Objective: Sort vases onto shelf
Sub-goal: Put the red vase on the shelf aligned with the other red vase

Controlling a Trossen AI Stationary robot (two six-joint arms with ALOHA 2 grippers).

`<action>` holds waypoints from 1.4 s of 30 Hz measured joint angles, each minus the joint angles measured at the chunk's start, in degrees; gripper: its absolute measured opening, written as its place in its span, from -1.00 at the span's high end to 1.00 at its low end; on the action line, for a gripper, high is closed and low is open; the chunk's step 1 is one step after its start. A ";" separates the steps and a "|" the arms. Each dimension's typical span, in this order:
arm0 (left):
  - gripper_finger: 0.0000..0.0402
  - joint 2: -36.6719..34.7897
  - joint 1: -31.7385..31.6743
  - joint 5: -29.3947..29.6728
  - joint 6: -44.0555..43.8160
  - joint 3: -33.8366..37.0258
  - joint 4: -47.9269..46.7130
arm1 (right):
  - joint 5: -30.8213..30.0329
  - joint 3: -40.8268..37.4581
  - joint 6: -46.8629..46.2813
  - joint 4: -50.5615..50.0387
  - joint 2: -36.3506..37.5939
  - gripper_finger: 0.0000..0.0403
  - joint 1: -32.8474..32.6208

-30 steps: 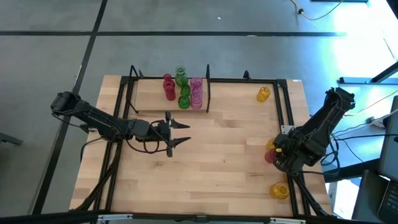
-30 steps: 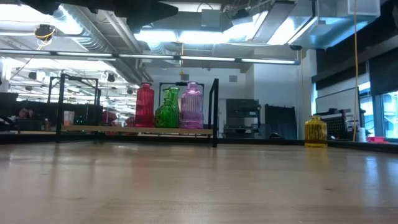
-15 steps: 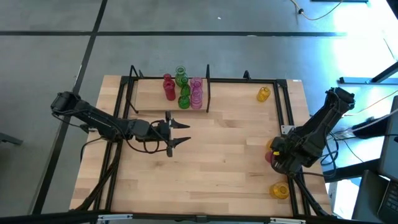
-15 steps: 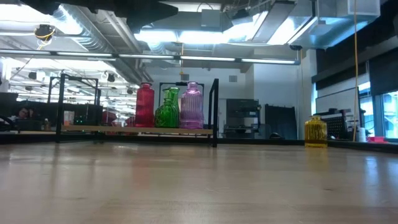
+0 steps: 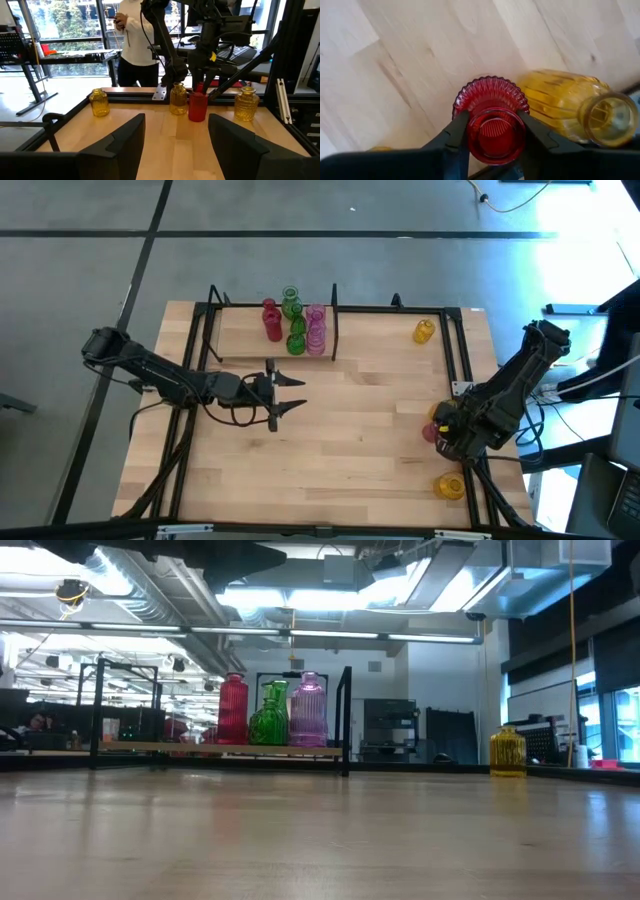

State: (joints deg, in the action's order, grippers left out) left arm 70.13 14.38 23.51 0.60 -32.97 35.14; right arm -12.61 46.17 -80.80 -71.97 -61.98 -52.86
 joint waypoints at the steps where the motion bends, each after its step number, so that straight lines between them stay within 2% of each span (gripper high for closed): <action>1: -0.05 0.00 -0.01 0.00 0.01 0.00 0.00 | -0.45 -0.02 0.34 1.30 0.00 0.48 0.00; 5: -0.05 0.00 -0.01 0.00 0.02 0.00 0.02 | -3.05 -0.11 3.16 6.35 -0.11 0.54 0.00; 14: -0.05 0.00 -0.01 0.02 0.02 0.00 0.02 | -11.61 -0.11 9.63 15.54 -0.09 0.51 0.30; 20: -0.05 0.00 -0.01 0.00 0.02 0.00 0.02 | -12.25 -0.08 19.91 23.72 -0.66 0.53 5.48; 23: -0.05 0.00 -0.01 -0.15 0.02 0.00 0.02 | -10.70 -0.05 27.20 28.78 -2.35 0.51 9.60; 29: -0.05 0.00 0.02 -0.32 0.02 0.00 -0.02 | -3.87 0.22 41.63 37.79 -7.12 0.52 18.87; 38: -0.05 0.00 0.02 -0.46 -0.04 0.00 -1.24 | 2.00 11.92 58.01 36.56 -17.73 0.52 29.23; 42: -0.05 0.00 0.02 -0.46 -0.05 0.00 -1.28 | 2.18 16.20 63.72 34.71 -22.51 0.52 32.94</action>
State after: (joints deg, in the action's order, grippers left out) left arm 70.13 14.39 23.05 0.55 -32.97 33.86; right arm -10.43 62.38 -17.09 -37.26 -84.48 -19.92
